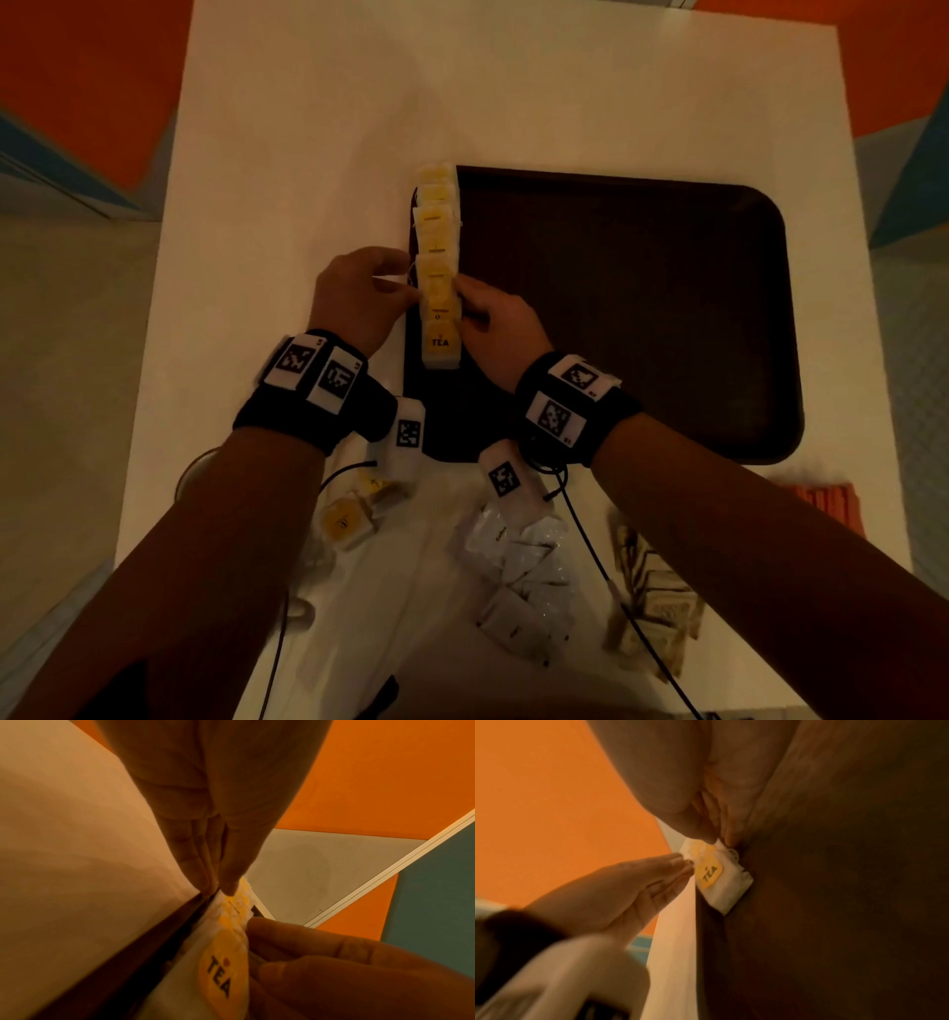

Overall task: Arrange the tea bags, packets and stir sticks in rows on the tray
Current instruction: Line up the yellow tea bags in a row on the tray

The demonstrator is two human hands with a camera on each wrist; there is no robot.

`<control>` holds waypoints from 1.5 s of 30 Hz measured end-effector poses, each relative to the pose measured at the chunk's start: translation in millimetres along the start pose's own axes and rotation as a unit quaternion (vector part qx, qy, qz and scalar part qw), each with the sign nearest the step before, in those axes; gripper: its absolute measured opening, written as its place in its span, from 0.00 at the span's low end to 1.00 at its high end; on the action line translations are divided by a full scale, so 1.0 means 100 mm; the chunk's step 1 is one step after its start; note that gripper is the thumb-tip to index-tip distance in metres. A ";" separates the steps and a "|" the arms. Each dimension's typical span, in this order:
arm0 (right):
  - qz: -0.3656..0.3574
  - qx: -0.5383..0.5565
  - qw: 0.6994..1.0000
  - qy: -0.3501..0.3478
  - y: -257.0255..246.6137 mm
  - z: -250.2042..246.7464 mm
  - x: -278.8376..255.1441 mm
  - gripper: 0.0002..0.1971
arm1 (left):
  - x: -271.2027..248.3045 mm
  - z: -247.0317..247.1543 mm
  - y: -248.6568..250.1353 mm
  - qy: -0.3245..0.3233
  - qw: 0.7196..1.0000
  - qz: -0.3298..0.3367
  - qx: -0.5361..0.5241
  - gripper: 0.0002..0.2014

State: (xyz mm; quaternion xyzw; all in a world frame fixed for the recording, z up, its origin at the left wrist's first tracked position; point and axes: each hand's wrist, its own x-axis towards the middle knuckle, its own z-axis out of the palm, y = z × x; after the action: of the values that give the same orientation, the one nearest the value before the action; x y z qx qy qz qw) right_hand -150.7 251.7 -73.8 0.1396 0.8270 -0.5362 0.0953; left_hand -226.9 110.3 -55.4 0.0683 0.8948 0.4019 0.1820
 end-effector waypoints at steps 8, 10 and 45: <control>0.045 0.049 0.997 0.036 -0.03 -0.05 0.23 0.27 | 0.22 -0.01 0.06 -0.009 0.999 0.010 -0.031 0.22; 0.045 0.057 0.997 0.020 -0.06 -0.04 0.29 0.29 | 0.26 0.00 0.10 -0.024 0.999 0.028 -0.035 0.21; 0.082 0.092 0.992 0.000 -0.11 -0.30 0.72 0.30 | 0.65 -0.03 0.14 -0.106 0.993 0.040 0.029 0.25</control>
State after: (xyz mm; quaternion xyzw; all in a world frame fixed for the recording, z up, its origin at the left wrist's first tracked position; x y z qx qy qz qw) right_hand -222.7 283.9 -74.0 0.2149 0.7601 -0.6004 0.1252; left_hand -288.6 134.6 -61.0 0.1516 0.8782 0.3736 0.2572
